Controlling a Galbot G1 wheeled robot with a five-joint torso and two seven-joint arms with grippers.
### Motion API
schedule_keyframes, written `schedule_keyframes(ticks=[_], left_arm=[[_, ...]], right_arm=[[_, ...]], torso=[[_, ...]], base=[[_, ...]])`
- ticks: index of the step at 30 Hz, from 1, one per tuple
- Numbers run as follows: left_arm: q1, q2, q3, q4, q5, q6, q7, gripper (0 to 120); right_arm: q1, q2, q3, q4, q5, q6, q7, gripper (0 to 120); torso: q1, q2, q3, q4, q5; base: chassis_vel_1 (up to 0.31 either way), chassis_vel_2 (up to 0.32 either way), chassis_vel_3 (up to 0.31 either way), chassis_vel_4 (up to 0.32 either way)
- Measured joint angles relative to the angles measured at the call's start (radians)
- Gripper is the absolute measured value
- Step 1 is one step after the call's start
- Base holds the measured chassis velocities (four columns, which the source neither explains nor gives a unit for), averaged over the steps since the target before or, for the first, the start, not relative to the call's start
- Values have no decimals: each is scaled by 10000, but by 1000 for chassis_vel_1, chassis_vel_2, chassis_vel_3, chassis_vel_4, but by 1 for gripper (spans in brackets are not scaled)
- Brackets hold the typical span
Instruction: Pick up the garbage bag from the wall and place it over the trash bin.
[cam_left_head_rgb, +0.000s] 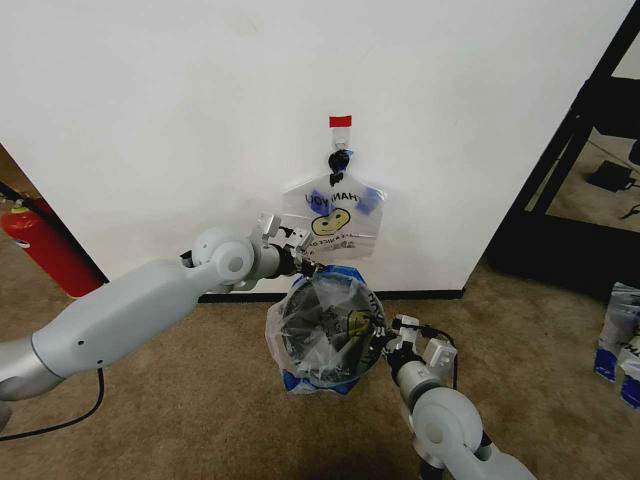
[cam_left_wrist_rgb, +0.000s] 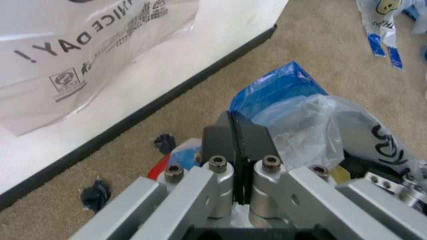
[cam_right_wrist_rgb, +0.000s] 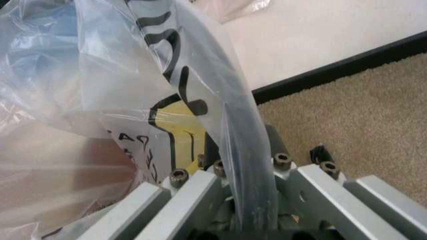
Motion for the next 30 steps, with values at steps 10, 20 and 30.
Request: schedule_keyframes(ticks=[10,20,30], left_arm=[[-422,-526,583,911,553,-71,207,0],[-786,-643,1564,1667,1107,-179,771,0],[-808,-586,1839,1875,1390,-178,1151,0]], right_arm=[[-255,-57,-92,278,-161,-12,-205,0],[-495,-278,-115,506,-385,135,-519,0],[-512,-392,-61,673,-289,254,-663,0]], torso=[[0,0,0,-2,0],[0,0,0,-1,0],[-1,0,0,0,1]], base=[[0,0,0,0],[0,0,0,0],[0,0,0,0]])
